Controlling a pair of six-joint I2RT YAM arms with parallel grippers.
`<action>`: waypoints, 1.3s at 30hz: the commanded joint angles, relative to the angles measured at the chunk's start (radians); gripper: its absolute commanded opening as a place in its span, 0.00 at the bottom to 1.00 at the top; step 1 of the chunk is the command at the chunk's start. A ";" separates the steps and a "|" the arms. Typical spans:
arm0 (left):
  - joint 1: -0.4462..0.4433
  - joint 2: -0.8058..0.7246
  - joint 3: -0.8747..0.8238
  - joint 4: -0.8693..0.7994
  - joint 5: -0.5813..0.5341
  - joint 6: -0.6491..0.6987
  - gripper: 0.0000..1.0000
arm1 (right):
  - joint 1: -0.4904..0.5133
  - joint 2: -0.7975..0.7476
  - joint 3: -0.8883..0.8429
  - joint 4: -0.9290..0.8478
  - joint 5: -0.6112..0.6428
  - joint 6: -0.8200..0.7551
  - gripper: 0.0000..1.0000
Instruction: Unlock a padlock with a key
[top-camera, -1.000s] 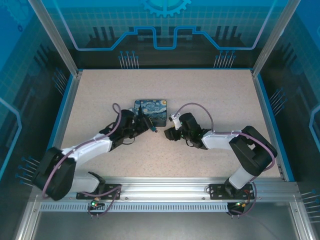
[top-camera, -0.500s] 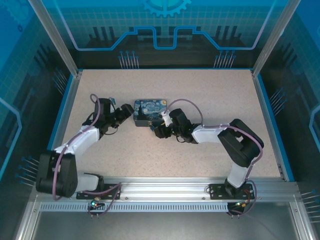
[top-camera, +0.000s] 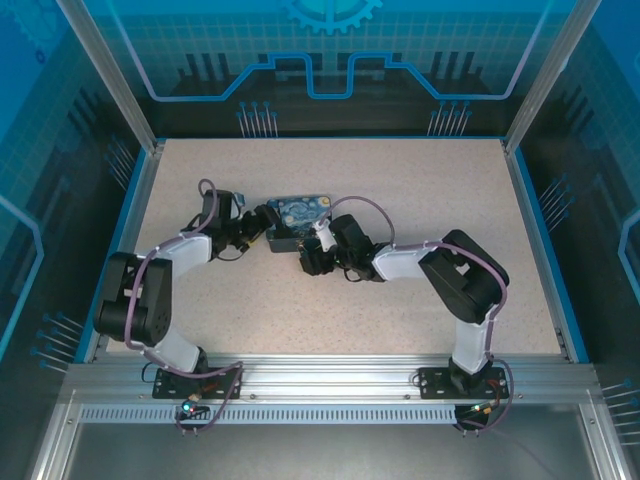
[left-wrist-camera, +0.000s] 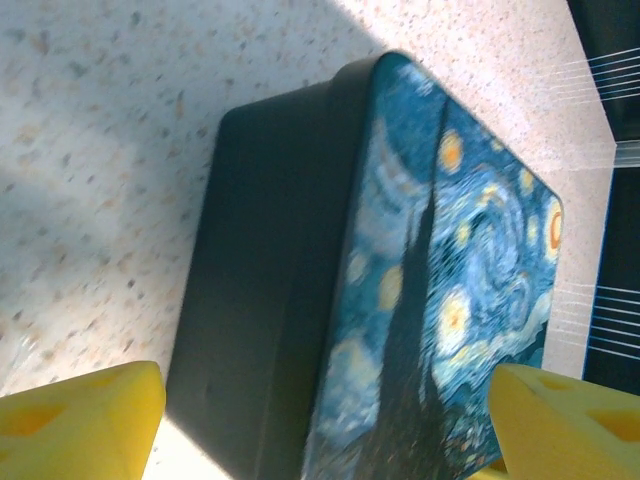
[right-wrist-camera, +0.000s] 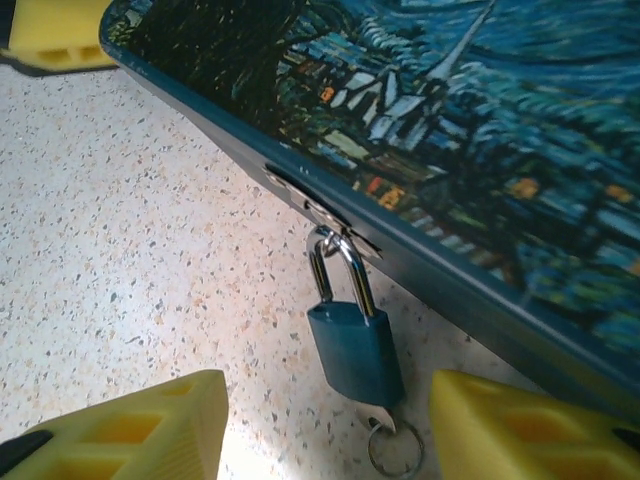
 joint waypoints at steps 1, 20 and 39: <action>-0.005 0.033 0.059 0.012 0.035 0.017 0.85 | 0.004 0.038 0.037 -0.020 -0.024 0.013 0.56; -0.037 0.109 0.088 0.018 0.004 0.010 0.84 | -0.026 0.090 0.039 0.016 -0.055 0.031 0.28; -0.106 0.009 -0.037 0.084 -0.039 -0.035 0.84 | 0.019 -0.014 0.007 -0.160 0.382 0.054 0.07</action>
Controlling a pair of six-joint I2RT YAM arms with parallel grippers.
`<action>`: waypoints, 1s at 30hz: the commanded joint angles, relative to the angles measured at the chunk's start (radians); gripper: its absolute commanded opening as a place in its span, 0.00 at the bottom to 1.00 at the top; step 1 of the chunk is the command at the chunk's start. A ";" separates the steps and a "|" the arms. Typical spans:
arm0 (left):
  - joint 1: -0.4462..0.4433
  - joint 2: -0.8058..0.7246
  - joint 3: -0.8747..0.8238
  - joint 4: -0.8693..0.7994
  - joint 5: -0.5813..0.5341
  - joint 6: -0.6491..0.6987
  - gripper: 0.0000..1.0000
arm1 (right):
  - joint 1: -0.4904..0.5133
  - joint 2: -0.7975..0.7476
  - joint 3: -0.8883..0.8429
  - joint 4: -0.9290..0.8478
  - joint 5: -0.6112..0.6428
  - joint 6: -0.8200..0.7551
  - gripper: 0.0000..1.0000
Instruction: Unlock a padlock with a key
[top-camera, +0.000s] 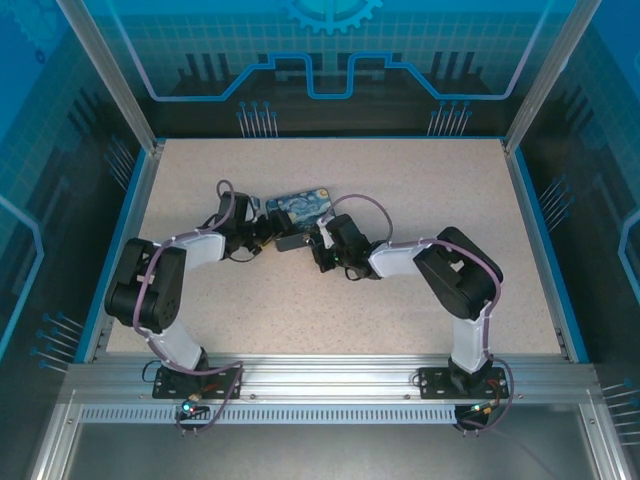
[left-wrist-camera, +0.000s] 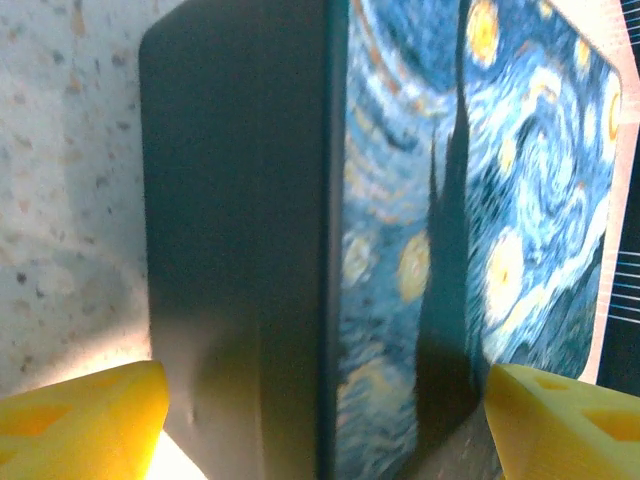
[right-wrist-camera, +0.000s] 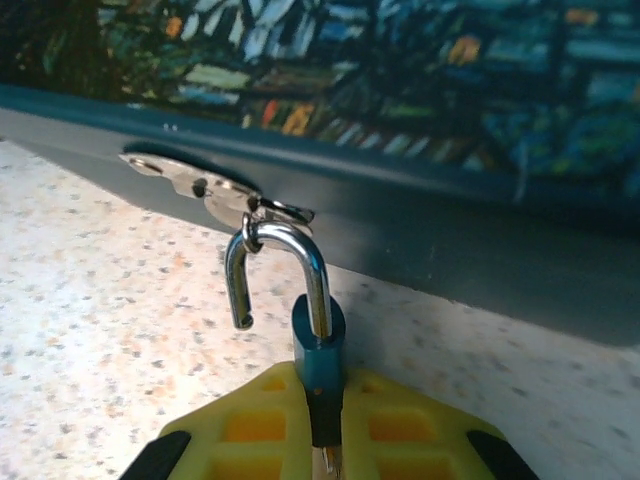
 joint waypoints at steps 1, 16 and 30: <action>-0.019 -0.082 -0.042 0.037 -0.033 -0.028 0.84 | 0.021 -0.047 -0.029 -0.084 0.179 0.000 0.07; -0.131 -0.262 0.081 -0.118 -0.082 0.025 0.84 | 0.019 -0.078 -0.016 -0.239 0.356 0.135 0.02; -0.250 -0.017 0.150 -0.032 -0.064 -0.013 0.83 | -0.035 -0.124 -0.099 -0.076 0.181 0.162 0.01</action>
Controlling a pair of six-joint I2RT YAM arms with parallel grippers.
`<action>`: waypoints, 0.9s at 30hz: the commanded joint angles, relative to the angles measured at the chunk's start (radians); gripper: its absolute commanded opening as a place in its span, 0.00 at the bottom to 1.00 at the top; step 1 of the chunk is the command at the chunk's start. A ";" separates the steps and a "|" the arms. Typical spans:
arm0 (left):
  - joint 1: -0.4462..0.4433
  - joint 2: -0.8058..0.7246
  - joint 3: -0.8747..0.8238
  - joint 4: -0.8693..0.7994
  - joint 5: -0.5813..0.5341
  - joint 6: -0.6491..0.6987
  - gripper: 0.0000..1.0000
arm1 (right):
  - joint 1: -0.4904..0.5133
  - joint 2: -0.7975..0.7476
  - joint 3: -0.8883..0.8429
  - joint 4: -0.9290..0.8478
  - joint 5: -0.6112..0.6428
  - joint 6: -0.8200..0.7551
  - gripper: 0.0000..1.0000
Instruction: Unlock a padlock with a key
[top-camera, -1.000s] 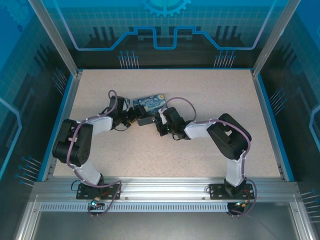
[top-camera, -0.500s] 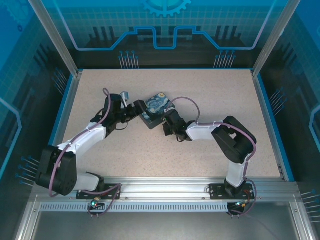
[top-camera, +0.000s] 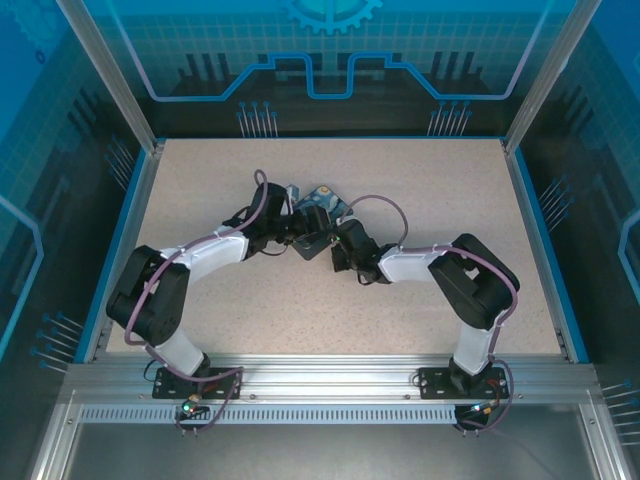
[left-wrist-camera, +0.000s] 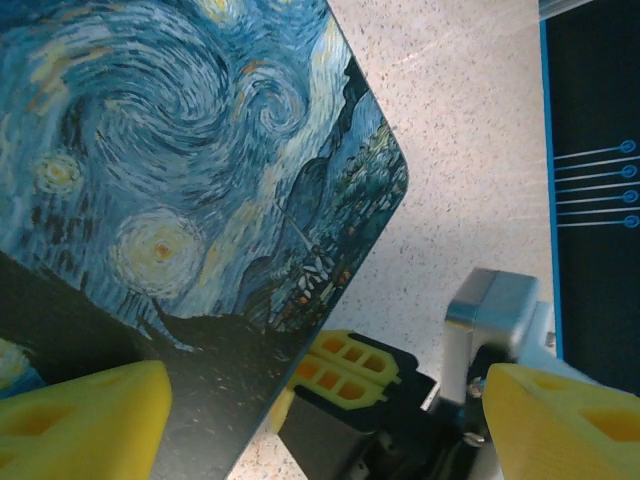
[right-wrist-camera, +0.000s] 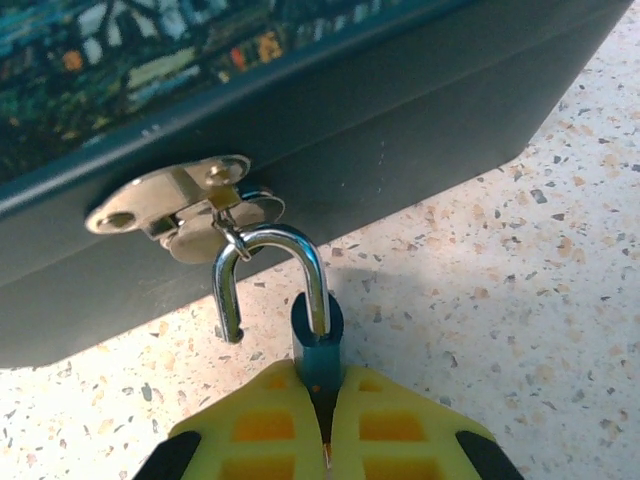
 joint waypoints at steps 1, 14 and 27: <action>-0.003 0.020 -0.016 0.028 0.017 -0.022 0.83 | -0.018 -0.027 -0.016 0.016 -0.041 0.044 0.01; -0.011 0.040 -0.099 0.075 0.006 -0.045 0.83 | -0.058 -0.019 -0.016 0.075 -0.045 0.189 0.00; -0.014 0.120 -0.130 0.150 0.022 -0.082 0.83 | -0.085 0.022 0.058 0.054 0.003 0.335 0.00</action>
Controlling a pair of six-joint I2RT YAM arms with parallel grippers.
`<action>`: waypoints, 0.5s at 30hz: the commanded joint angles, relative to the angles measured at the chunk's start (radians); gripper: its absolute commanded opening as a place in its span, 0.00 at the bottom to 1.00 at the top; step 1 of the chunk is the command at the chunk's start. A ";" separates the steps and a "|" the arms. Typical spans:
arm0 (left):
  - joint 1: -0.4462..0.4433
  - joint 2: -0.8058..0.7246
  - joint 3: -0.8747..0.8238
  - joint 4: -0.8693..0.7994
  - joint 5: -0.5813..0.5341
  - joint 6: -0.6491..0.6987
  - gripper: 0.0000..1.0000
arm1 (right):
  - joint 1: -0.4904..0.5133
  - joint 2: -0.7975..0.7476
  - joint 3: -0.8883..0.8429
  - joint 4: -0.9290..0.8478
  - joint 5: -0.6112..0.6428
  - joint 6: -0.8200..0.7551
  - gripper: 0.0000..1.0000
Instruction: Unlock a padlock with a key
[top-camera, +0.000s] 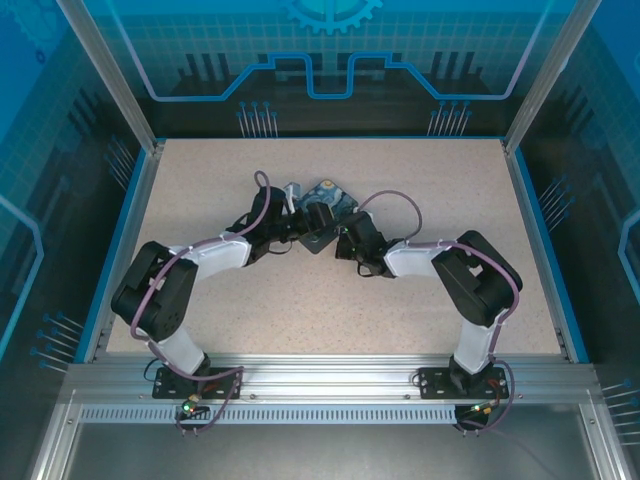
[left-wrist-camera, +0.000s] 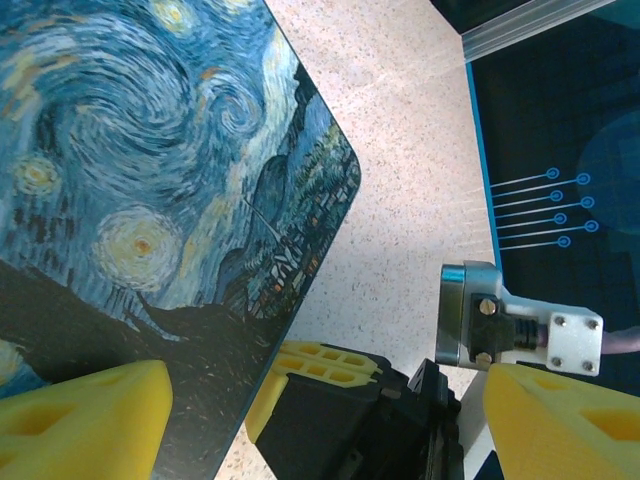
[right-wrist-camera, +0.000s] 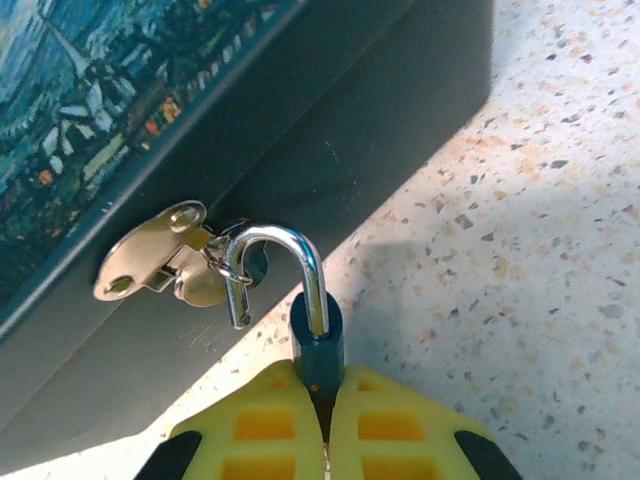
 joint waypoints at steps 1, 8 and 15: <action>-0.008 0.086 -0.057 -0.107 0.004 -0.031 0.83 | -0.021 0.018 0.050 0.011 0.041 0.062 0.00; -0.009 0.122 -0.063 -0.071 0.010 -0.046 0.84 | -0.033 0.026 0.098 0.011 0.057 0.092 0.00; -0.007 0.127 -0.056 -0.074 0.008 -0.040 0.84 | -0.044 0.051 0.157 -0.082 0.105 0.082 0.00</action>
